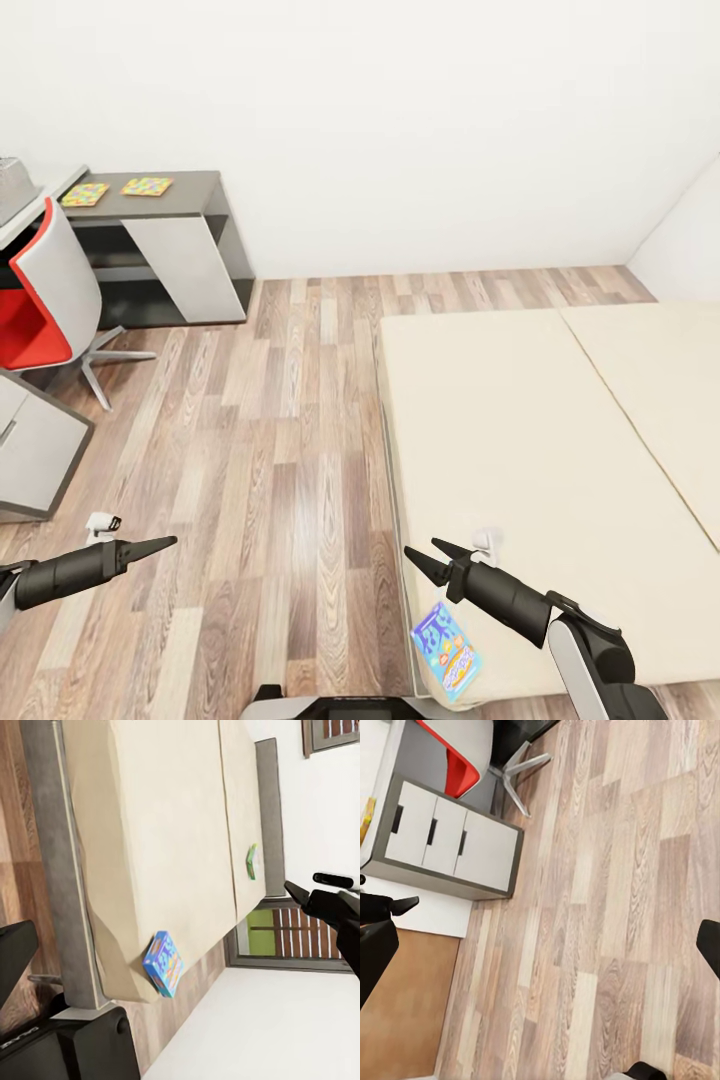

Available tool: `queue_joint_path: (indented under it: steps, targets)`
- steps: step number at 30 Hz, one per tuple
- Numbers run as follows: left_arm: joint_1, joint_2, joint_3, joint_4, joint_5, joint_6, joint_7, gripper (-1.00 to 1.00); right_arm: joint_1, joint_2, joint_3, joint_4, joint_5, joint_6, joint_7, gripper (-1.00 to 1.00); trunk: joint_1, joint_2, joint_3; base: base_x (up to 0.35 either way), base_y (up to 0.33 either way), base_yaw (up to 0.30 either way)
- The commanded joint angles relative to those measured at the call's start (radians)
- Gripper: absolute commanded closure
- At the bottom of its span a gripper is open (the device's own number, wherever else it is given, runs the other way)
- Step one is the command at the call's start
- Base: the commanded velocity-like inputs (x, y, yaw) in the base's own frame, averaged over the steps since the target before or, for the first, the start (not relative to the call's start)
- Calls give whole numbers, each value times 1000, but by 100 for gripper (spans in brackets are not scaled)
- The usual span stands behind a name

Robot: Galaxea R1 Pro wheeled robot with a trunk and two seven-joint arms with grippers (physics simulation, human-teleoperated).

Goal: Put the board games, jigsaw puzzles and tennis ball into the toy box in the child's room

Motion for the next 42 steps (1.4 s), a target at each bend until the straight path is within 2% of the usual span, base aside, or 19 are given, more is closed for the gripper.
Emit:
queue_joint_path:
  steps: [1,6,23,29,34,35,42]
  targets:
    - [0,0,0,0,0,11,-4,-100,0,0,-1,0,-6,7,1,-100,1,-1,0,0,0,0]
    - [0,-3,-1,0,0,11,10,-100,0,0,-1,2,-6,7,0,-100,1,-1,9,0,0,0]
    - [0,-5,-3,1,0,13,173,-100,0,0,-2,5,-3,7,-5,-100,1,-1,37,0,0,0]
    - [0,-6,-4,1,0,13,269,-100,0,0,-1,6,0,7,-7,-100,1,-1,47,0,0,0]
    - [0,-21,-4,1,-1,13,342,-100,0,1,-1,6,2,6,-7,-100,1,-1,55,0,0,0]
    - [0,-26,-4,1,-2,13,378,-100,0,1,-1,6,3,6,-7,-100,1,-1,56,0,0,0]
    - [0,-44,-4,1,-2,15,511,-100,0,1,-2,7,4,-1,-8,-100,1,-1,68,0,0,0]
